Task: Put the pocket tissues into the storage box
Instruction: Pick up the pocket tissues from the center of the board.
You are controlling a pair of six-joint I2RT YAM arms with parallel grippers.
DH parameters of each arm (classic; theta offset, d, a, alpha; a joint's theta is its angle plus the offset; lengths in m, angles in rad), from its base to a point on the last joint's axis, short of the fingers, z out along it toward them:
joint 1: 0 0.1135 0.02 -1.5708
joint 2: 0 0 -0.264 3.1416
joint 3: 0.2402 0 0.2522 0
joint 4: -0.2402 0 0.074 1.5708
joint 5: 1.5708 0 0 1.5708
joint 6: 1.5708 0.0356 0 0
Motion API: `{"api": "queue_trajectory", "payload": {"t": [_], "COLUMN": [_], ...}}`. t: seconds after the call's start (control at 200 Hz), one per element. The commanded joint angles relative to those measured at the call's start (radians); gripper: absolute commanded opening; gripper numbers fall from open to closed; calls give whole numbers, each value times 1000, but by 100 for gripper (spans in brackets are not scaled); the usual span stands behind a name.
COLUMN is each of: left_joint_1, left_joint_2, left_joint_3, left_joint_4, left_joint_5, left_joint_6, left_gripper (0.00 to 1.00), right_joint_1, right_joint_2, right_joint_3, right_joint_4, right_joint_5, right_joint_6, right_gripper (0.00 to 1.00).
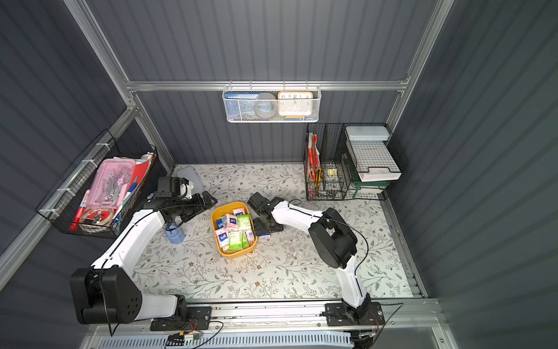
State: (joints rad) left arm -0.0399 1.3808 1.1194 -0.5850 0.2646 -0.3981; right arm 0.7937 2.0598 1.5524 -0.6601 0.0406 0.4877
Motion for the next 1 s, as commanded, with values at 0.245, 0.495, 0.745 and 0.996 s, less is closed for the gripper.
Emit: {"api": "queue_trajectory", "payload": {"t": [0.245, 0.495, 0.745, 0.996], "left_joint_1": [-2, -2, 2, 14], "left_joint_2": [-7, -11, -21, 11], "left_joint_3": [19, 12, -65, -139], "left_joint_4": [-24, -24, 41, 157], "left_joint_5": [-5, -17, -115, -157], "left_joint_6": [13, 21, -9, -87], "left_gripper": [99, 99, 99, 99], "right_joint_1": [3, 4, 3, 0], "right_joint_2": [85, 133, 133, 41], "right_joint_3": [76, 120, 130, 142], "right_joint_4": [6, -52, -65, -97], "right_joint_5": [-52, -2, 22, 48], "right_joint_6": [0, -4, -18, -40], "right_gripper": [84, 80, 51, 49]}}
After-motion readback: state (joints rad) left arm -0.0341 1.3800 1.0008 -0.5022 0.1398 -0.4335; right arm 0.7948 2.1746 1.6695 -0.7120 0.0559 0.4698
